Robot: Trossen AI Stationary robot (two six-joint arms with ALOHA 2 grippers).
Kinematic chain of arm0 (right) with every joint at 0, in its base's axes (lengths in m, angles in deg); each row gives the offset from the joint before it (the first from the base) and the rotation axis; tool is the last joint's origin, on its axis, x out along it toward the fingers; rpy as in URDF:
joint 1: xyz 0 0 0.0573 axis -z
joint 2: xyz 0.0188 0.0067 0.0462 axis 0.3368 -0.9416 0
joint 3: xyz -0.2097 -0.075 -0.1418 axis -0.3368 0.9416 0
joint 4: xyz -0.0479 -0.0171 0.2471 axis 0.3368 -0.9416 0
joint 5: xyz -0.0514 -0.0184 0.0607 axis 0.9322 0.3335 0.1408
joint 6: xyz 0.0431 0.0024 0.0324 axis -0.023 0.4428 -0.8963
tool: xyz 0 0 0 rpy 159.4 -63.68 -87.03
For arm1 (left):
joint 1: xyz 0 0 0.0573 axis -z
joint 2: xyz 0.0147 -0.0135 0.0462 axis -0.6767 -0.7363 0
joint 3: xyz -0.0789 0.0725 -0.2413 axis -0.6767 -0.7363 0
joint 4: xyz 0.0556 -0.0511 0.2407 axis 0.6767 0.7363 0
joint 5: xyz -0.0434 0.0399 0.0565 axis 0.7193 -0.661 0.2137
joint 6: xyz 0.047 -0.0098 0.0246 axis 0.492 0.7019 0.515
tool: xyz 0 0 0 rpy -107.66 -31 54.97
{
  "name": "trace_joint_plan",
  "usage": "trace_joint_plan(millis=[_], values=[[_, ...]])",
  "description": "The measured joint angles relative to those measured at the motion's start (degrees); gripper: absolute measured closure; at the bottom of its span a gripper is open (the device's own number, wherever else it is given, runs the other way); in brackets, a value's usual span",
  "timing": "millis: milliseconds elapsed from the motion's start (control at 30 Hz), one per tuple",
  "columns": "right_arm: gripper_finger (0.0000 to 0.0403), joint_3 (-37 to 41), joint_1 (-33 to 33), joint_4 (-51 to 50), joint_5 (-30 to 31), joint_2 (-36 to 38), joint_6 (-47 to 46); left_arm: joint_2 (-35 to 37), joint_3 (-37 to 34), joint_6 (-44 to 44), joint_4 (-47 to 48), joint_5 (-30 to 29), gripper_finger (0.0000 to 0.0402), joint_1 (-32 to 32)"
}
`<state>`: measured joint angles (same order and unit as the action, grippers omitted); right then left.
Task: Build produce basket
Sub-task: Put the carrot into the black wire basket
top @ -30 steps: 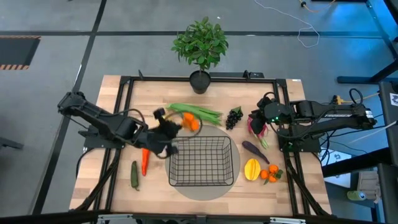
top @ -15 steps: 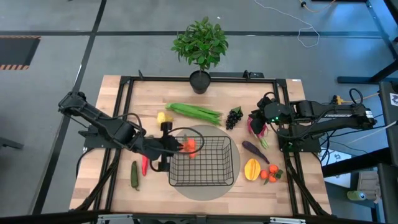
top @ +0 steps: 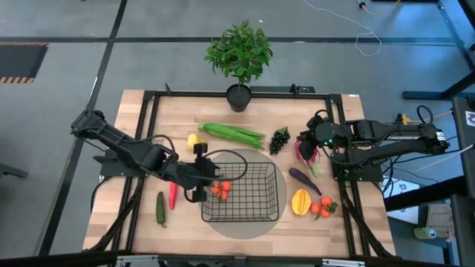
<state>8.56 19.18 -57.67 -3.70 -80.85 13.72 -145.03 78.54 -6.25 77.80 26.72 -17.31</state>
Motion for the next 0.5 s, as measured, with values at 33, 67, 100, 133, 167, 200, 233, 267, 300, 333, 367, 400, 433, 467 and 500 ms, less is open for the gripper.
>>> trace_joint_plan(millis=[33,67,100,133,167,200,233,267,300,333,367,400,433,467,500], values=[[0.0293,0.0,0.0,0.0,0.0,0.0,0.0,-0.1,0.0,-0.3,0.7,-0.5,0.0300,-0.2],[0.0293,0.0,0.0,0.0,0.0,0.0,0.1,-0.2,0.0,-0.3,1.7,-0.9,0.0299,-0.3],[0.0293,0.0,0.0,0.0,0.0,0.0,0.1,-0.2,0.0,-0.4,3.0,-1.2,0.0298,-0.3],[0.0293,0.0,0.0,-0.1,0.0,0.0,0.0,-0.1,0.0,-0.4,4.5,-1.3,0.0298,-0.3],[0.0293,0.0,0.0,-0.2,0.0,0.0,0.0,-0.1,0.0,-0.4,6.3,-1.4,0.0299,-0.3],[0.0293,0.0,0.0,-0.2,0.0,0.0,0.0,-0.2,0.0,-0.5,8.5,-1.3,0.0300,-0.3],[0.0293,0.0,0.0,-0.2,0.0,0.0,0.1,-0.2,0.0,-1.3,11.2,-1.1,0.0300,-0.2],[0.0293,0.0,0.0,-0.2,0.0,0.0,0.1,-0.2,0.0,-3.3,13.8,-0.7,0.0301,-0.1],[0.0293,0.0,0.0,-0.2,0.0,0.0,0.1,-0.2,0.0,-6.2,16.2,-0.3,0.0300,0.1],[0.0293,0.0,0.0,-0.2,0.0,0.0,0.0,-0.2,0.0,-9.8,18.7,0.2,0.0300,0.3],[0.0293,0.0,0.0,-0.2,0.0,0.0,0.0,-0.2,0.0,-13.9,21.2,1.1,0.0299,0.5],[0.0293,0.0,0.0,-0.2,0.0,0.0,0.1,-0.2,0.0,-18.2,23.2,2.0,0.0299,0.8],[0.0293,0.0,0.0,-0.2,0.0,0.0,0.1,-0.2,0.0,-22.5,25.0,3.0,0.0299,1.2],[0.0293,0.0,0.0,-0.2,0.0,0.0,0.1,-0.2,0.0,-26.8,26.6,4.2,0.0300,1.8],[0.0293,0.0,0.0,-0.2,0.0,0.0,0.0,-0.2,0.0,-31.2,28.0,5.5,0.0301,2.6]])
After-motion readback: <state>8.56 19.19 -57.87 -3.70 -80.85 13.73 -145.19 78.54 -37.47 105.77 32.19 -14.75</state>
